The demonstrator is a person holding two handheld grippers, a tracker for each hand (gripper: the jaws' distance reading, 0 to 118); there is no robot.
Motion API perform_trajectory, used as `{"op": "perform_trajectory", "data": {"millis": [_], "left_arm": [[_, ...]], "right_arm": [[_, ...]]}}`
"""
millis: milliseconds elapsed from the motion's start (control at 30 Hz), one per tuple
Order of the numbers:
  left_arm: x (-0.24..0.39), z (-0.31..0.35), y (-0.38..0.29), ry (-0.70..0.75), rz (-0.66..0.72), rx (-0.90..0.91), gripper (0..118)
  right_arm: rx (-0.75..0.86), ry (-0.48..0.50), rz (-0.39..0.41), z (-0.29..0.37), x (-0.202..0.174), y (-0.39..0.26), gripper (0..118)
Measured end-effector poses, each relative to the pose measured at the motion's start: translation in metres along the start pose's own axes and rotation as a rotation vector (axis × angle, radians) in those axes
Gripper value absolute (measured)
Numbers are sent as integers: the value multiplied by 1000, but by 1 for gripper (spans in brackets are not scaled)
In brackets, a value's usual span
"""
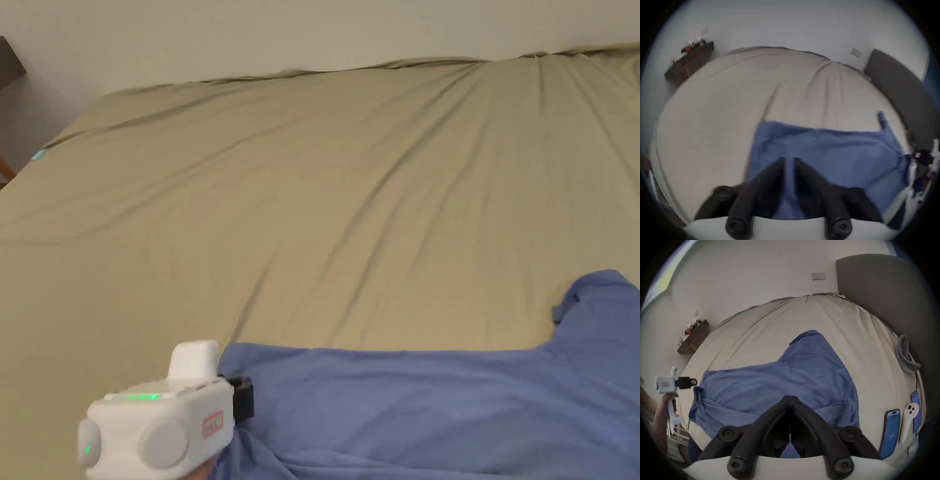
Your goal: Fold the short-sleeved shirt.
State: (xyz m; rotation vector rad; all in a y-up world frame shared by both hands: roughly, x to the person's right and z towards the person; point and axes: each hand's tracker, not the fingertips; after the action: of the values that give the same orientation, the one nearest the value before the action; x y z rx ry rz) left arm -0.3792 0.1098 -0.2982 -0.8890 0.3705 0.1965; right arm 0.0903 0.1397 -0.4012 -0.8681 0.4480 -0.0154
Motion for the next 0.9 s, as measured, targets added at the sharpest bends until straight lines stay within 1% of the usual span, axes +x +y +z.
{"op": "perform_trajectory", "data": {"millis": [33, 67, 100, 133, 200, 233, 267, 300, 333, 367, 400, 467, 500, 533, 600, 700, 733, 767, 800, 833, 867, 900], "left_arm": [[-4, -20, 12, 43, -35, -15, 86], [-7, -38, 17, 70, -58, -42, 102], [-12, -55, 22, 80, -54, -95, 102], [-14, -72, 26, 83, -39, -106, 102], [-21, -98, 31, 119, -30, -150, 102], [-22, -107, 31, 103, -29, -169, 102], [-25, -105, 31, 53, 3, -154, 102], [-25, -97, 37, 71, 35, -135, 96], [-22, -91, 39, 75, 27, -137, 72], [-18, -86, 38, 77, 17, -124, 29], [-12, -77, 37, 60, -10, -73, 6], [-4, -72, 32, 157, -125, -60, 4], [-6, -63, 34, 46, -96, -56, 4], [-6, -54, 37, -6, -33, -43, 4], [-11, -44, 42, -11, 15, -15, 4], [-7, -13, 52, -82, 58, 44, 4], [-6, -8, 56, -95, 58, 46, 4], [-6, -6, 59, -92, 52, 44, 4], [-4, -4, 61, -92, 40, 49, 4], [-3, -3, 61, -87, 23, 54, 4], [-3, -3, 62, -80, 12, 51, 4], [-4, -4, 63, -76, 10, 42, 4]], "right_arm": [[2, -6, 2, 0, 2, 2, 3], [3, -5, 2, 1, 5, 3, 3], [5, -6, 0, 1, 7, 5, 3], [14, -17, 4, 11, -1, 12, 3], [18, -26, -5, 12, 1, 13, 3], [18, -33, -8, 12, 1, 13, 3], [17, -38, -21, 9, 18, 10, 3], [12, -49, -21, 8, 21, 9, 3], [5, -59, -19, 7, 23, 9, 3], [-2, -69, -17, 6, 26, 9, 3], [-9, -79, -13, 6, 26, 10, 3], [-23, -97, -9, 2, 31, 12, 3], [-31, -105, -5, -2, 34, 14, 3], [-37, -114, 9, -5, 36, 19, 3], [-26, -155, 43, -11, 43, 30, 3], [-2, -145, 61, -30, 62, 58, 4], [-10, -109, 66, -42, 69, 70, 28], [-50, -98, 86, -57, 75, 80, 80], [-123, -96, 106, -78, 82, 92, 118], [-68, -45, 107, -99, 88, 93, 113], [-122, -57, 108, -119, 94, 99, 113], [-192, -82, 117, -142, 98, 102, 116]]}}
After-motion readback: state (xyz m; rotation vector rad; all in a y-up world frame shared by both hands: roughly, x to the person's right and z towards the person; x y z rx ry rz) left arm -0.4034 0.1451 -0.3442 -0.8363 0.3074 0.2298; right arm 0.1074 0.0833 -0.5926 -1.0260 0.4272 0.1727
